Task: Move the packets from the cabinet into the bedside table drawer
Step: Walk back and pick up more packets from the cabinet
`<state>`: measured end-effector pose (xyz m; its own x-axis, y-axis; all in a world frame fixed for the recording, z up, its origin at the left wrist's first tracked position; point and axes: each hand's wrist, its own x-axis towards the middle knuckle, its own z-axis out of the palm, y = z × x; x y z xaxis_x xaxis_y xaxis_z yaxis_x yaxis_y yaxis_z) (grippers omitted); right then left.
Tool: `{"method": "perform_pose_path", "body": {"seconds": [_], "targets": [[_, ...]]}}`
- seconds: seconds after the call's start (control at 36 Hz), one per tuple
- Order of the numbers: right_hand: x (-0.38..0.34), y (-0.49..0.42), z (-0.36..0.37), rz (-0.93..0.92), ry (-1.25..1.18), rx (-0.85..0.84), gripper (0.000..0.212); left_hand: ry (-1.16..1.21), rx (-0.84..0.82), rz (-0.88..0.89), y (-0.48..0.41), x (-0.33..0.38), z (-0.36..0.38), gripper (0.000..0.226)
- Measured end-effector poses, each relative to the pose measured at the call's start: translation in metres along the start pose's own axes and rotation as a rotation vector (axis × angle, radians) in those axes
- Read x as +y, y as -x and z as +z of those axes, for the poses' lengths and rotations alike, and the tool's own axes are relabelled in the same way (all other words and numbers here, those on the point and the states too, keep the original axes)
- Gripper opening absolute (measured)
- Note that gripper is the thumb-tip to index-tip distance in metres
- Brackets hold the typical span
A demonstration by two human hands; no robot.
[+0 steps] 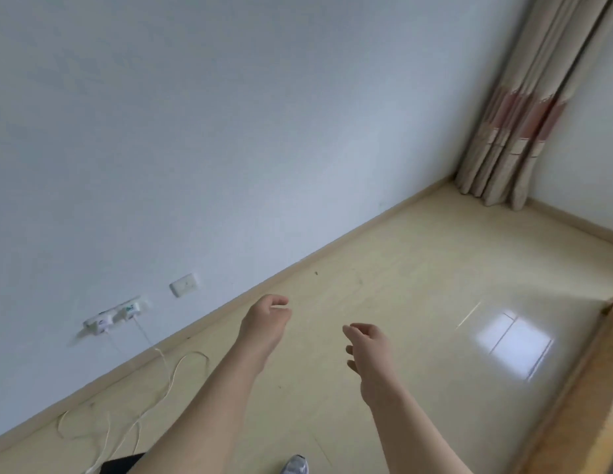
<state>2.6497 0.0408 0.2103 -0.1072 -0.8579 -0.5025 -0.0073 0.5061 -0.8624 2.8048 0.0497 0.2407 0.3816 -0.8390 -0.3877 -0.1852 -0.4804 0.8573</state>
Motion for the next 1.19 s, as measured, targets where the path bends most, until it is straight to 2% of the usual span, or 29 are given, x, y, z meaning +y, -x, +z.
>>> {"method": "perform_pose_path", "body": {"seconds": [0.25,0.53,0.67,0.89,1.06,1.19], "targets": [[-0.097,-0.135,-0.092,-0.009,-0.239,0.31,0.01,-0.094,-0.308,0.119,-0.122,0.134,0.143,0.015],[-0.194,-0.302,-0.225,-0.02,-0.305,0.406,0.004,-0.136,-0.509,0.221,-0.221,0.273,0.352,0.012],[-0.261,-0.376,-0.299,-0.069,-0.308,0.485,0.003,-0.08,-0.538,0.233,-0.266,0.35,0.442,0.013],[-0.341,-0.507,-0.367,-0.089,-0.344,0.528,0.006,-0.035,-0.602,0.278,-0.359,0.445,0.557,0.016],[-0.42,-0.614,-0.417,-0.151,-0.403,0.583,0.012,-0.018,-0.66,0.374,-0.435,0.541,0.643,0.015],[-0.49,-0.679,-0.474,-0.223,-0.48,0.64,0.007,-0.052,-0.733,0.507,-0.482,0.627,0.723,0.018]]}}
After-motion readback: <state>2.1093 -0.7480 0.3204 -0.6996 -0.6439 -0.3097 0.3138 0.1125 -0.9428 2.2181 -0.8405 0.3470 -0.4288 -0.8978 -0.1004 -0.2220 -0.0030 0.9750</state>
